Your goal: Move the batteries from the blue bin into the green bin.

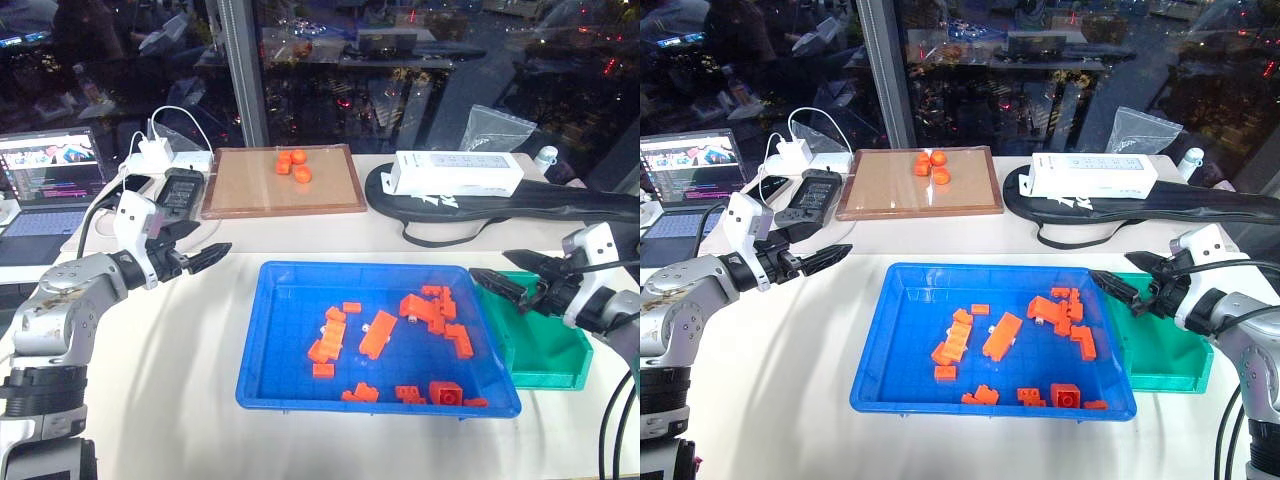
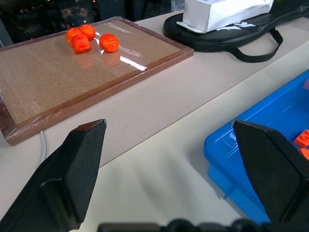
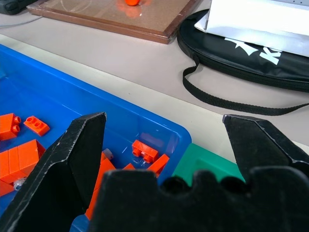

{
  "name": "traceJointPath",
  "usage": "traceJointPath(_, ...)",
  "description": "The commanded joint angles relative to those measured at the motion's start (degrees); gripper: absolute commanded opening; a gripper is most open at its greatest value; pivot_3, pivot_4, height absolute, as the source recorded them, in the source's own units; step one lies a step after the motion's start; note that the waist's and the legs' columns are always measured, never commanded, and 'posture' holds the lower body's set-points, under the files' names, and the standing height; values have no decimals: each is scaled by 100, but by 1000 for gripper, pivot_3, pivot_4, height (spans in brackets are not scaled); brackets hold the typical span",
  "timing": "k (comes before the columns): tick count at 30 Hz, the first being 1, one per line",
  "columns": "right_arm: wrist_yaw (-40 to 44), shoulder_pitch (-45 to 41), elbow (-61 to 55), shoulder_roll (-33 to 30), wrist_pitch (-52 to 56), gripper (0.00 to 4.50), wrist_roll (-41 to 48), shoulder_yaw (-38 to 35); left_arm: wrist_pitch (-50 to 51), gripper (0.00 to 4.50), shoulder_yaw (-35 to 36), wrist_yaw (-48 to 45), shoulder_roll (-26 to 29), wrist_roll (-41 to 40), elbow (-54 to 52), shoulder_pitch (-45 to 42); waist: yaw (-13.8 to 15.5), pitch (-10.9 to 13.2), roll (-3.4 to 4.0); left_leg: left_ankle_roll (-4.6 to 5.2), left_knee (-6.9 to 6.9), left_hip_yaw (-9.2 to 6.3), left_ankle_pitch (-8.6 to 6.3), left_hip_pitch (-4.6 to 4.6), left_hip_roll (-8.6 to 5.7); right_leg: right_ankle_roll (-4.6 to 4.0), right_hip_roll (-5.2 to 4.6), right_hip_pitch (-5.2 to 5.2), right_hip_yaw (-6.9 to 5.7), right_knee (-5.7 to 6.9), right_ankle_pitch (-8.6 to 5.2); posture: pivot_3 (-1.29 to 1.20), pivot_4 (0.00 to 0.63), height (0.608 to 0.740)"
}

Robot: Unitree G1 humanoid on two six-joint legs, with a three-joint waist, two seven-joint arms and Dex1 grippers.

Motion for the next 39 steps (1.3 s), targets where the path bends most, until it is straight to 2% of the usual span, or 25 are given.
traceJointPath(1,24,-75,-305,-171,45,4466,56,-108,-177,4500,-66,-252,36,-76,-64,-304,0,0,0,0,0,0,0,0,0,0,0,0,0,0,0,0,150,740)
traceJointPath(6,105,46,-1278,-517,385,4466,157,123,-9,4500,-779,-1034,24,-167,-229,-977,75,0,0,0,18,9,0,-8,-4,3,-1,-3,-4,7,1,0,150,740)
traceJointPath(12,-60,273,-2557,-1091,1190,4466,96,976,290,4500,-1766,-2534,341,-314,-545,-1313,35,-3,1,0,17,6,0,-7,1,2,7,-4,0,4,1,0,150,740)
traceJointPath(16,-383,165,-2740,-927,1514,4466,54,1467,215,4500,-1970,-2915,447,-246,-628,-1358,1,-2,-2,0,16,-1,0,-9,7,-1,14,-8,2,3,1,0,150,740)
traceJointPath(20,-555,-195,-2149,-640,1376,4466,-321,2001,20,4500,-2052,-3091,541,-82,-795,-1193,-11,-1,-4,1,30,-6,0,-10,7,-1,16,-8,3,10,1,0,150,740)
traceJointPath(26,-8,-803,-811,-612,572,4466,-1037,2683,77,4500,-1854,-3075,683,-185,-1192,-829,-9,-1,-4,3,42,-4,-1,-14,9,-1,18,-8,1,12,1,0,150,740)
traceJointPath(33,660,-1532,606,-300,-229,4466,-1709,3365,37,4500,-1617,-2785,802,-116,-1520,-378,-35,-2,-3,6,52,2,-3,-21,15,-2,30,-14,2,22,1,0,150,740)
traceJointPath(36,883,-1728,963,-210,-355,3705,-1847,3457,-41,4500,-1549,-2710,859,-54,-1589,-172,-38,-2,-3,6,57,4,-3,-23,15,-3,29,-16,3,28,2,0,150,740)
traceJointPath(39,1029,-1835,1077,-168,-382,2701,-1832,3366,-22,4500,-1509,-2599,863,-66,-1610,-82,-13,-2,-3,5,62,6,-3,-22,15,-3,28,-16,1,36,1,0,150,740)
